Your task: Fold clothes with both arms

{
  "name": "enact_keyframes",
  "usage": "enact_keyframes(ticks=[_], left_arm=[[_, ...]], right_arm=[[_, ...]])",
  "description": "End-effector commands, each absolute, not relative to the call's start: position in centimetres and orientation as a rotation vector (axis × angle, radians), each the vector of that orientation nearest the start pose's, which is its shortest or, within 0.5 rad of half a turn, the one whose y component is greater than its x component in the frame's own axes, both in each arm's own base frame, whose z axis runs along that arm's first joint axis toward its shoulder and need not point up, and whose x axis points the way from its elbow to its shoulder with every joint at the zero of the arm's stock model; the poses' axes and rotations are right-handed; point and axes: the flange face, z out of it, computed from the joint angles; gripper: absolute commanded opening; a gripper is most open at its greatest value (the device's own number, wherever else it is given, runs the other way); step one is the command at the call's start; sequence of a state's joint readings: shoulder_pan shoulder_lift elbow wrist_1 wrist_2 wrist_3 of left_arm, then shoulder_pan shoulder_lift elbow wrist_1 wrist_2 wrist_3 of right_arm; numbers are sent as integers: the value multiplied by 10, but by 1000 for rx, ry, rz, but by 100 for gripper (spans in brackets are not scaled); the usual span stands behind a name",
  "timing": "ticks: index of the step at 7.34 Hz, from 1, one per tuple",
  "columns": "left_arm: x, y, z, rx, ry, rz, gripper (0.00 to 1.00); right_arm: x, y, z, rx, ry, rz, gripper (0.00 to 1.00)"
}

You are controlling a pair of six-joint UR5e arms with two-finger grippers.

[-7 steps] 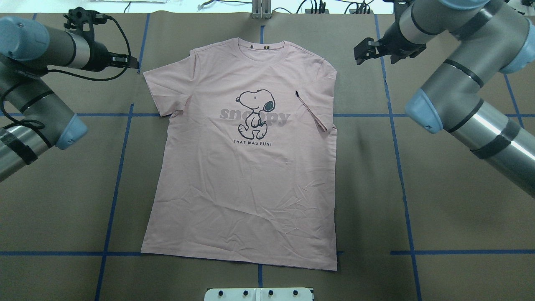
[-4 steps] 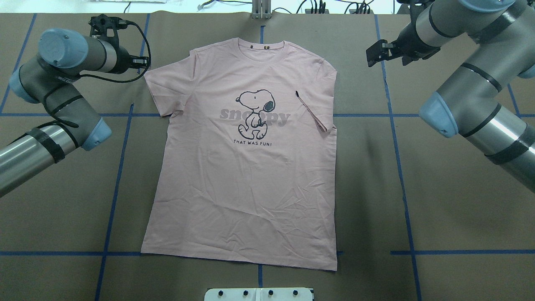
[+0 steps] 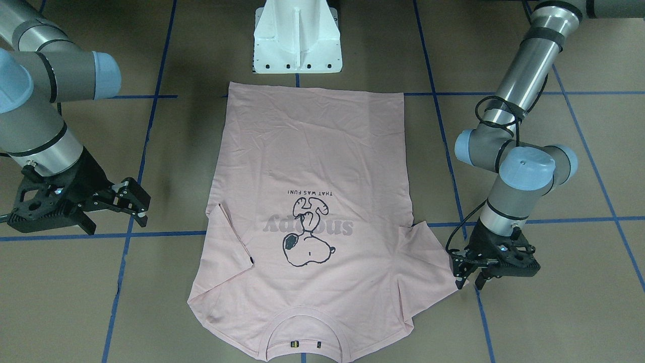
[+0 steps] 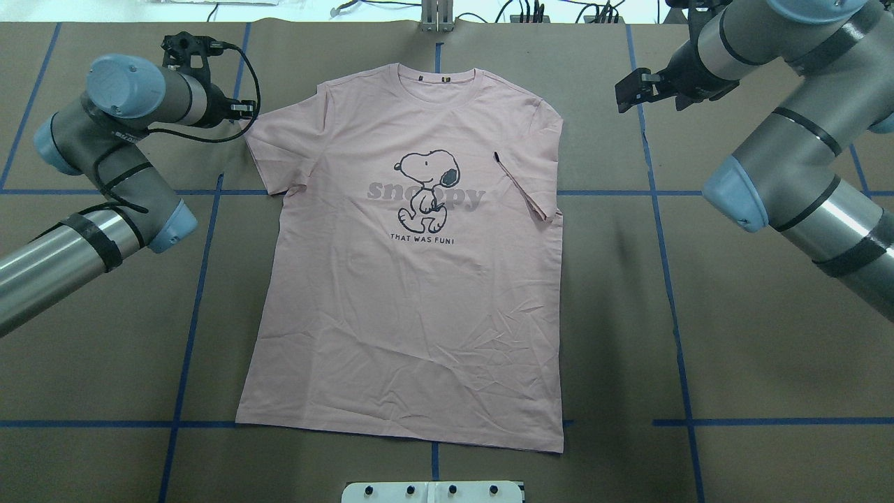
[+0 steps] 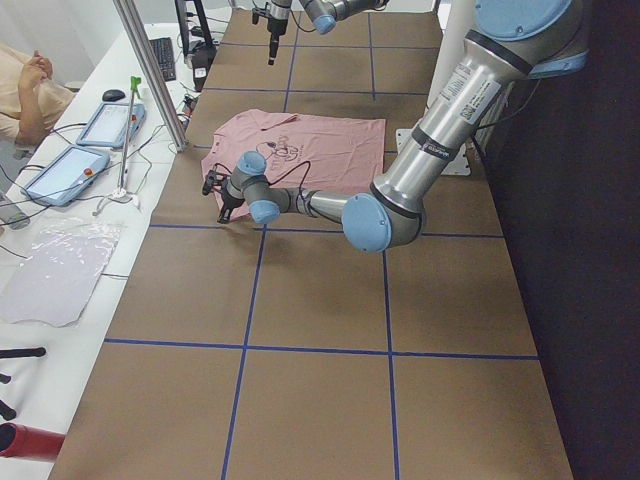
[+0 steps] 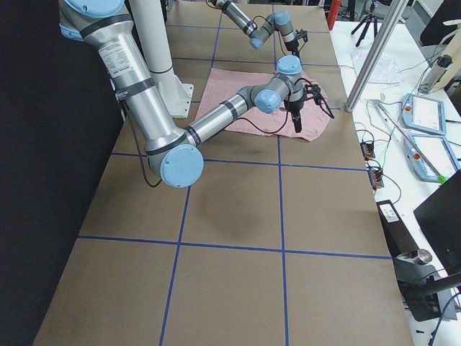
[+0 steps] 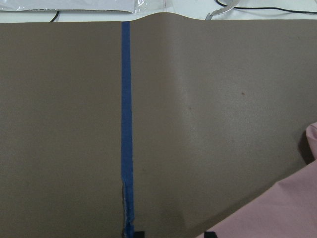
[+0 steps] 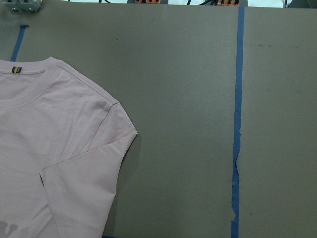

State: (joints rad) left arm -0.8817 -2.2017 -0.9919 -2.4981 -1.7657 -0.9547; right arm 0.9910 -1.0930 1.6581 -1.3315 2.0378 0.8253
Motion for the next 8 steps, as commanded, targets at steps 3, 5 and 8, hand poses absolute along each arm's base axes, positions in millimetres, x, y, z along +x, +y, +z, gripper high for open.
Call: enact_keyframes(ticks=[3, 5, 8], left_arm=[[413, -668, 458, 539, 838, -123, 0], [403, -671, 440, 575, 848, -101, 0], [397, -662, 380, 555, 834, -106, 0]], right_arm=[[-287, -601, 321, 318, -841, 45, 100], [-287, -600, 320, 317, -845, 49, 100], [-287, -601, 320, 318, -844, 50, 100]])
